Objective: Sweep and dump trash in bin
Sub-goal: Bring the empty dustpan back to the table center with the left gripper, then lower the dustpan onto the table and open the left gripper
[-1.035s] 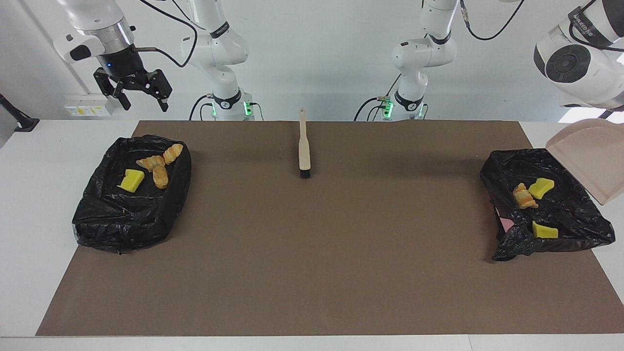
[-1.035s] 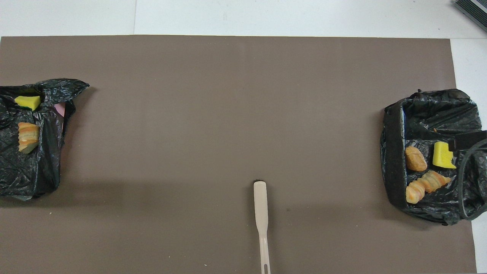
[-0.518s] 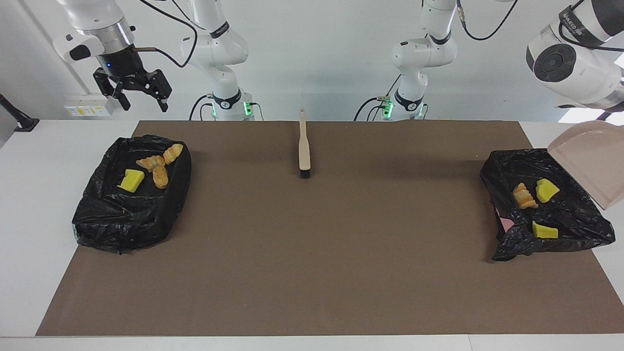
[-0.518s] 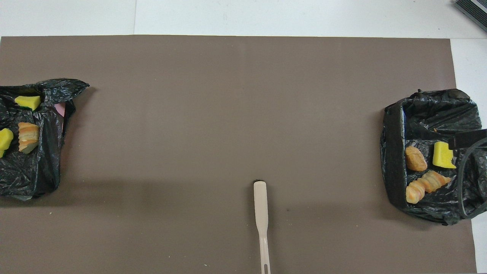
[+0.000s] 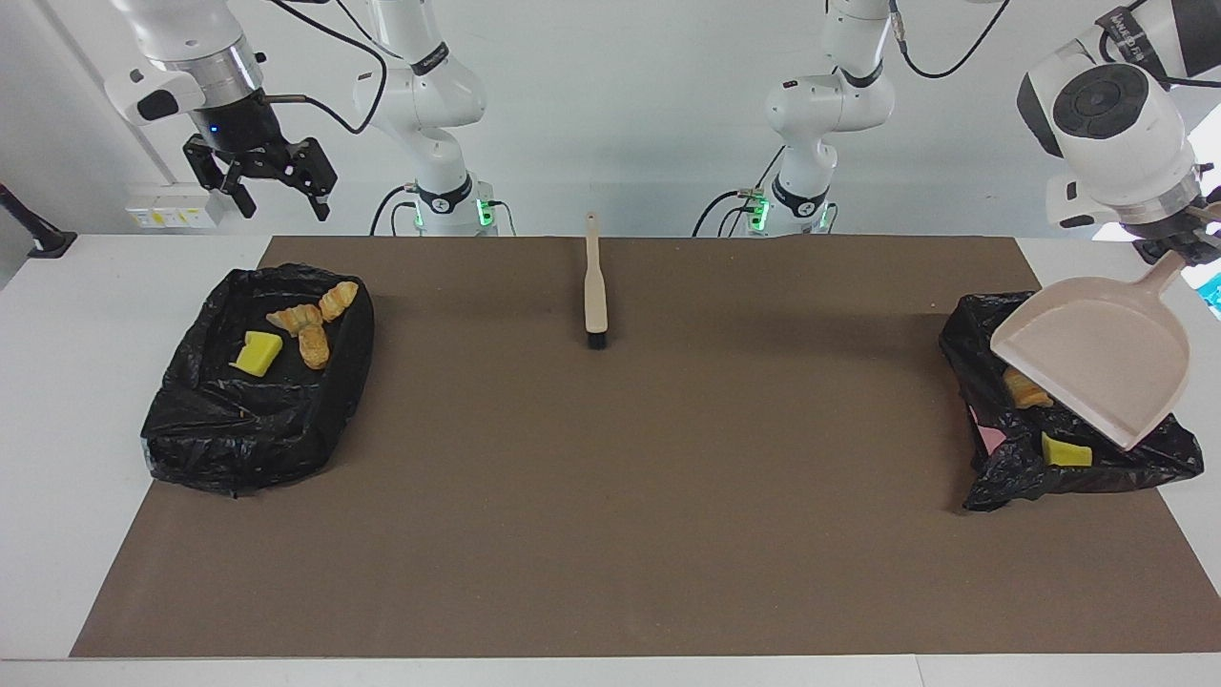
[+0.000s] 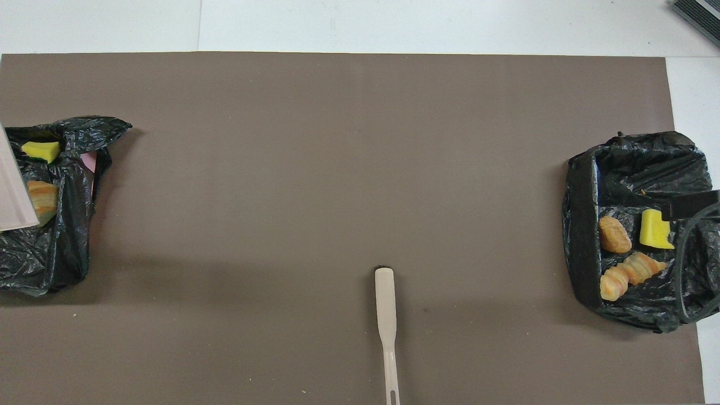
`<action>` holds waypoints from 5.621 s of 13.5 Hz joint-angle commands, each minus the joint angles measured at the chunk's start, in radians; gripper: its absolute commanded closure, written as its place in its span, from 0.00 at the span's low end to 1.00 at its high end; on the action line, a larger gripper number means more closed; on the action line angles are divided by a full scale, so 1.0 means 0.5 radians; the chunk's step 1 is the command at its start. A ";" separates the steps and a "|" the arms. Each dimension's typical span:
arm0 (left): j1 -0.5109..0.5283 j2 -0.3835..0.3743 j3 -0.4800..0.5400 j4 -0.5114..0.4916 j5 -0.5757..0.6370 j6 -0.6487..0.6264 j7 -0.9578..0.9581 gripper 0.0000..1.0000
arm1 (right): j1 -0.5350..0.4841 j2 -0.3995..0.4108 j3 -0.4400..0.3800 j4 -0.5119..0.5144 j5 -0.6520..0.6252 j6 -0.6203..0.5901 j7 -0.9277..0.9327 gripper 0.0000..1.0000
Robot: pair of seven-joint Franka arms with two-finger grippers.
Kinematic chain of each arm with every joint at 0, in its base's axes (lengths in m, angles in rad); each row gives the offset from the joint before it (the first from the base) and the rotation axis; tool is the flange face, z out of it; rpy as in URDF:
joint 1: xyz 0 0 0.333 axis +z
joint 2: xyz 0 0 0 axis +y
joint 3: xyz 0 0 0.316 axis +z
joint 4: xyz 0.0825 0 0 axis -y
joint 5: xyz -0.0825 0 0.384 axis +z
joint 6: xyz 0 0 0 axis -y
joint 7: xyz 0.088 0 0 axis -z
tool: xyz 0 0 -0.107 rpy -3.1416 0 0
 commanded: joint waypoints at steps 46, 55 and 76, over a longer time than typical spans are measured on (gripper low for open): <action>-1.577 0.542 0.012 -0.131 -1.673 0.932 -3.261 1.00 | -0.015 0.004 0.045 -0.015 0.010 0.096 -0.038 0.00; -1.562 0.640 0.015 -0.140 -1.667 1.027 -3.347 0.68 | -0.015 0.004 0.048 -0.015 0.010 0.096 -0.038 0.00; -0.624 0.367 0.055 0.341 -1.743 0.052 -2.259 0.00 | -0.015 0.004 0.048 -0.015 0.010 0.096 -0.038 0.00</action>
